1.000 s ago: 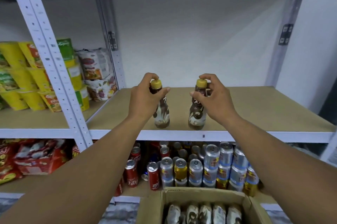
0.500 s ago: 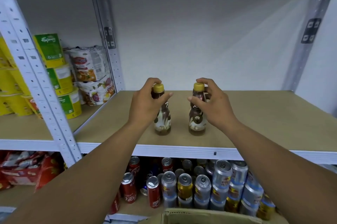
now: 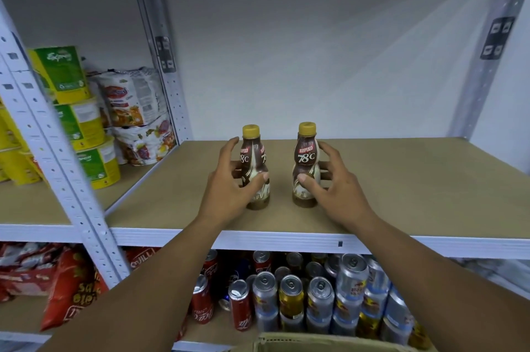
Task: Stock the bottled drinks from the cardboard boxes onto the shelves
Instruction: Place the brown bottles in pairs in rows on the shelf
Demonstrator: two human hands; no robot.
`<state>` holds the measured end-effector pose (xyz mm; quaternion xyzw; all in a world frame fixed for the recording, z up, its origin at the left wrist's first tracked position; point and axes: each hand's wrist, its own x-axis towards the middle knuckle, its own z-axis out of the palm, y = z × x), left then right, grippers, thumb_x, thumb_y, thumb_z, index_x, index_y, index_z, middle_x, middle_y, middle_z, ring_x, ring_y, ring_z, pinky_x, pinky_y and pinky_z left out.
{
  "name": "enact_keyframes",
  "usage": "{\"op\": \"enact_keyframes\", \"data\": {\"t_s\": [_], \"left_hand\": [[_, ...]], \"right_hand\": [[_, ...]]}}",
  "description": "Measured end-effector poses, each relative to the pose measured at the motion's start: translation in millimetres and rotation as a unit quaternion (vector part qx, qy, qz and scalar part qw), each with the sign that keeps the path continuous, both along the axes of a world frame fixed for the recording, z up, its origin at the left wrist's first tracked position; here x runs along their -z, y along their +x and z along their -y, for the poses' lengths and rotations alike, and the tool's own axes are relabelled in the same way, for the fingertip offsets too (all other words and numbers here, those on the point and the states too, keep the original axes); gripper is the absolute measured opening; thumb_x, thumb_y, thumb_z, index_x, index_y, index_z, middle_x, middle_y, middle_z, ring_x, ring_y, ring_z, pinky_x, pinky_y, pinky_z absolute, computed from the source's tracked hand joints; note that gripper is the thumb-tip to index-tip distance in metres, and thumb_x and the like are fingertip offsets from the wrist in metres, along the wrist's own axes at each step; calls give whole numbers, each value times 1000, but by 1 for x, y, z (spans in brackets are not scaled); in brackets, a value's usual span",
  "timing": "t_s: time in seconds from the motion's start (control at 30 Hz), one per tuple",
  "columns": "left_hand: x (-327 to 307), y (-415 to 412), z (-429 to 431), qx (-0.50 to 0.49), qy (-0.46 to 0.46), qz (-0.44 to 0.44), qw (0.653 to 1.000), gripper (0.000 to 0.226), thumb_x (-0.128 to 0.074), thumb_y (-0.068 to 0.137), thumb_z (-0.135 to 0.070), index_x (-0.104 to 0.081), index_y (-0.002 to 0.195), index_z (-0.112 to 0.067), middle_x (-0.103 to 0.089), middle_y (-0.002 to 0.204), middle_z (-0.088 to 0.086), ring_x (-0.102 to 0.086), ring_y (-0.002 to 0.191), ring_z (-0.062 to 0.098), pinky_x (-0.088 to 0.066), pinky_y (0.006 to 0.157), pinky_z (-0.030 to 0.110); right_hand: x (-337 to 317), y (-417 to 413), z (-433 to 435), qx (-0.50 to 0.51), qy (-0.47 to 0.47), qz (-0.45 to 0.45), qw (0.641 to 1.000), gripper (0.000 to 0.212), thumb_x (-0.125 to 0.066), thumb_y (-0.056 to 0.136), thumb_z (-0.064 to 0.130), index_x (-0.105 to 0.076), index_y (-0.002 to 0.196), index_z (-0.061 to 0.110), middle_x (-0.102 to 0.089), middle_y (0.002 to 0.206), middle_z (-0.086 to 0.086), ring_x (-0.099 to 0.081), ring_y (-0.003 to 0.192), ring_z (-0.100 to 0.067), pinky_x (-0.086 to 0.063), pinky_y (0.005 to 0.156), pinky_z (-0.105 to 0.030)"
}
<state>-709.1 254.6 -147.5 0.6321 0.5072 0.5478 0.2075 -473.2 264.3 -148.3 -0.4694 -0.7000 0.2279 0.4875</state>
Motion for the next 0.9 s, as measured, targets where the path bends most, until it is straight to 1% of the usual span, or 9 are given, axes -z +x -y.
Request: {"op": "enact_keyframes", "data": {"t_s": [0.13, 0.23, 0.3, 0.37, 0.47, 0.53, 0.63, 0.8, 0.9], "left_hand": [[6, 10, -8, -9, 2, 3, 1000, 85, -82, 84, -41, -29, 149, -50, -69, 122, -9, -64, 111, -2, -57, 97, 41], [8, 9, -7, -8, -4, 5, 1000, 92, -85, 80, -43, -26, 150, -50, -66, 121, -13, -62, 107, -8, -56, 94, 32], [8, 9, -3, -4, -12, -3, 1000, 102, -88, 75, -46, -22, 152, -49, -61, 122, -17, -60, 104, -12, -52, 89, 23], [9, 10, 0, -5, -11, -20, 1000, 106, -89, 73, -48, -21, 153, -48, -59, 124, -16, -56, 106, -14, -49, 86, 19], [10, 9, -1, -17, -6, -29, 999, 105, -89, 74, -47, -20, 153, -47, -61, 126, -12, -57, 106, -12, -52, 86, 23], [10, 8, -2, -25, -4, -31, 999, 103, -88, 75, -45, -21, 153, -47, -63, 127, -9, -60, 107, -5, -56, 88, 29], [10, 8, -1, -28, 1, -36, 999, 101, -88, 76, -43, -22, 152, -48, -63, 122, -11, -61, 104, -5, -58, 86, 31], [11, 7, -2, -41, 10, -46, 998, 103, -89, 74, -45, -22, 152, -46, -55, 117, -24, -58, 103, -6, -59, 83, 32], [11, 8, -2, -46, 9, -50, 998, 107, -90, 72, -46, -21, 153, -46, -57, 117, -16, -61, 102, 3, -60, 83, 36]], "right_hand": [[4, -1, -5, -6, 1, 6, 1000, 75, -74, 88, 46, -30, 149, 50, -59, 104, 32, -64, 101, 7, -52, 88, -25], [4, 0, -4, -11, -8, 12, 1000, 81, -72, 87, 53, -25, 152, 48, -54, 105, 36, -63, 105, 0, -50, 87, -23], [3, 1, -3, -6, -13, -1, 1000, 82, -73, 86, 53, -25, 152, 47, -55, 107, 32, -61, 105, 2, -47, 84, -17], [4, 1, -4, 1, -12, -13, 1000, 83, -75, 85, 51, -25, 152, 47, -60, 114, 19, -62, 106, 1, -48, 84, -19], [6, 1, -6, 9, -9, -5, 1000, 84, -77, 85, 47, -26, 151, 45, -61, 120, 9, -62, 103, 2, -46, 79, -15], [6, 2, -6, 14, -10, -1, 1000, 85, -78, 85, 45, -27, 152, 43, -60, 120, 8, -61, 101, 5, -44, 76, -10], [6, 2, -6, 18, -6, -2, 1000, 86, -79, 84, 43, -27, 153, 42, -59, 118, 12, -60, 99, 8, -43, 73, -8], [6, 2, -6, 17, -3, -1, 1000, 89, -82, 81, 45, -27, 152, 44, -60, 119, 12, -62, 101, 4, -44, 75, -10], [7, 1, -6, 15, -3, -4, 1000, 91, -84, 78, 46, -28, 150, 46, -61, 118, 13, -64, 100, 3, -47, 75, -12]]}}
